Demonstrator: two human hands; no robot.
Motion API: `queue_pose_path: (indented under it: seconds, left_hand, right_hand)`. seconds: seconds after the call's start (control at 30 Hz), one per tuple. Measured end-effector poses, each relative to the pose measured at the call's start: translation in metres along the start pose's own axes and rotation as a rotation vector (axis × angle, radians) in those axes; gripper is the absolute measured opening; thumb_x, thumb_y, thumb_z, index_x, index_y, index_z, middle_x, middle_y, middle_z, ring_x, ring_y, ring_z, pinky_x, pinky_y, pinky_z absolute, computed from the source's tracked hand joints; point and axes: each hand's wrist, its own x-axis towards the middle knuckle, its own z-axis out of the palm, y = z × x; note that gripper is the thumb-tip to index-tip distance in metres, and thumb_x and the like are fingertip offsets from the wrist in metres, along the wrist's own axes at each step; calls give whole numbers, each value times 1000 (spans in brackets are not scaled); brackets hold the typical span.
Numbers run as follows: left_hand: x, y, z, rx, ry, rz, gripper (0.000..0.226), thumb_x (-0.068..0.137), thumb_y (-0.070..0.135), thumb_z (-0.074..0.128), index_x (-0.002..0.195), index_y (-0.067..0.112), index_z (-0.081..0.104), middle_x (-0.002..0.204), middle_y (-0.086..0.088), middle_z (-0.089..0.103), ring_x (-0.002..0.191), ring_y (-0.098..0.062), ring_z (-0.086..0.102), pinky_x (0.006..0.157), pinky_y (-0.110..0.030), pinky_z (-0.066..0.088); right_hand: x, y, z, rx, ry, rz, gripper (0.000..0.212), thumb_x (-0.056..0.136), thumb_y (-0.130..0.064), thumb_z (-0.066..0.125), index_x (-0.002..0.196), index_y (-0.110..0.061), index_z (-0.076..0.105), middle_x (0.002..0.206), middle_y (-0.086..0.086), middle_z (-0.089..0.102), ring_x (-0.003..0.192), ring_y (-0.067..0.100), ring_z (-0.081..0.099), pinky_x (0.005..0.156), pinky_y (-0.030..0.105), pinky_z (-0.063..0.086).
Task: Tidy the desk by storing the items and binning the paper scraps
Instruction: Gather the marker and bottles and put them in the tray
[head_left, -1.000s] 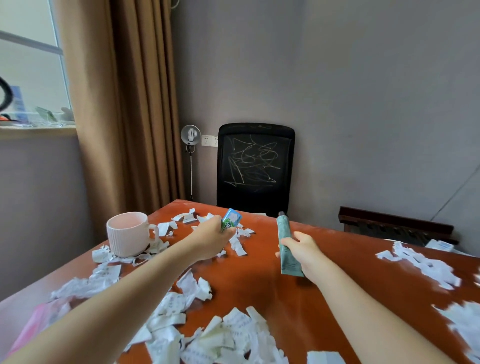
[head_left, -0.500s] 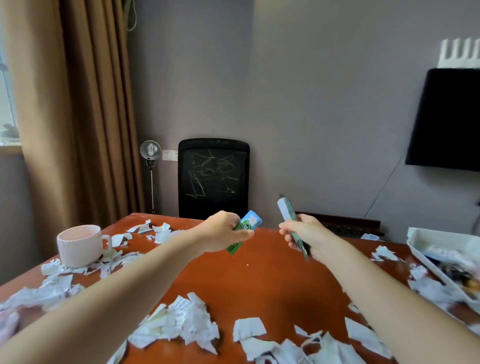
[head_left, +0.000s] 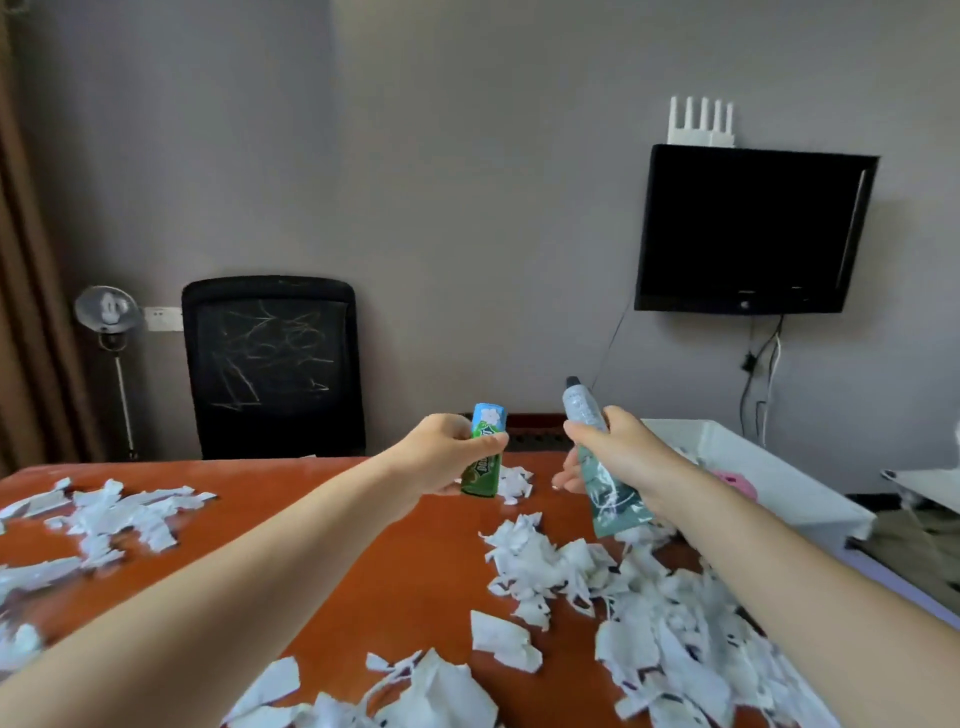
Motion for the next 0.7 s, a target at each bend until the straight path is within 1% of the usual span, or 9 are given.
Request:
queue_pose_path:
  seconds: [0.13, 0.2, 0.27, 0.33, 0.4, 0.43, 0.53, 0.63, 0.7]
  left_hand:
    - [22, 14, 47, -75, -18, -15, 33, 89, 37, 60, 111, 15, 51, 112, -7, 61, 103, -18, 62, 83, -31, 56]
    - [34, 20, 70, -89, -42, -20, 32, 88, 36, 60, 110, 14, 50, 110, -7, 61, 98, -17, 63, 70, -23, 56]
    - [48, 26, 91, -95, -64, -23, 33, 88, 35, 60, 110, 12, 51, 101, -4, 60, 89, -14, 62, 57, -17, 53]
    - [62, 30, 112, -132, -80, -29, 28, 88, 33, 61, 104, 13, 51, 87, 0, 58, 82, -12, 61, 53, -15, 52]
    - [77, 33, 132, -168, -92, -35, 24, 89, 30, 61, 99, 13, 49, 81, 2, 56, 77, -11, 61, 55, -17, 54]
    - [86, 33, 143, -175, -96, -37, 23, 89, 28, 62, 99, 12, 49, 83, 0, 57, 82, -13, 63, 61, -21, 56]
    - [111, 33, 173, -128, -93, 1, 28, 87, 23, 66, 107, 9, 51, 102, -9, 61, 101, -24, 64, 86, -39, 56]
    - [135, 32, 197, -132, -94, 48, 44, 86, 16, 67, 122, 11, 43, 115, -13, 58, 103, -26, 62, 88, -38, 55]
    - [148, 31, 211, -184, -109, 74, 50, 88, 12, 64, 129, 16, 36, 112, -11, 53, 99, -25, 60, 85, -36, 55]
  right_hand:
    - [9, 17, -46, -58, 64, 22, 26, 96, -24, 51, 115, -8, 44, 79, 16, 65, 61, 24, 70, 52, 28, 55]
    - [17, 26, -68, -159, 103, 19, 24, 95, -27, 54, 111, -9, 50, 79, 15, 69, 60, 22, 68, 53, 26, 53]
    - [27, 32, -90, -223, 147, 2, 17, 93, -27, 55, 100, -11, 56, 74, 12, 68, 56, 21, 65, 52, 25, 50]
    - [43, 39, -111, -238, 188, -10, 16, 92, -25, 57, 82, -12, 55, 65, 11, 63, 53, 23, 58, 54, 27, 46]
    - [62, 48, -131, -279, 250, -8, 26, 89, -25, 58, 68, -13, 48, 63, 10, 58, 56, 23, 53, 58, 29, 41]
    - [71, 52, -140, -296, 294, 1, 30, 88, -25, 59, 63, -14, 45, 62, 9, 56, 57, 22, 51, 58, 29, 39]
    - [99, 70, -166, -288, 355, 20, 30, 88, -24, 58, 61, -16, 47, 64, 9, 57, 63, 25, 55, 64, 33, 43]
    - [122, 89, -187, -317, 399, 60, 26, 88, -23, 55, 64, -15, 49, 73, 14, 60, 76, 33, 64, 69, 37, 46]
    - [136, 99, -197, -344, 437, 56, 16, 89, -19, 52, 74, -13, 53, 83, 18, 63, 88, 40, 66, 74, 40, 50]
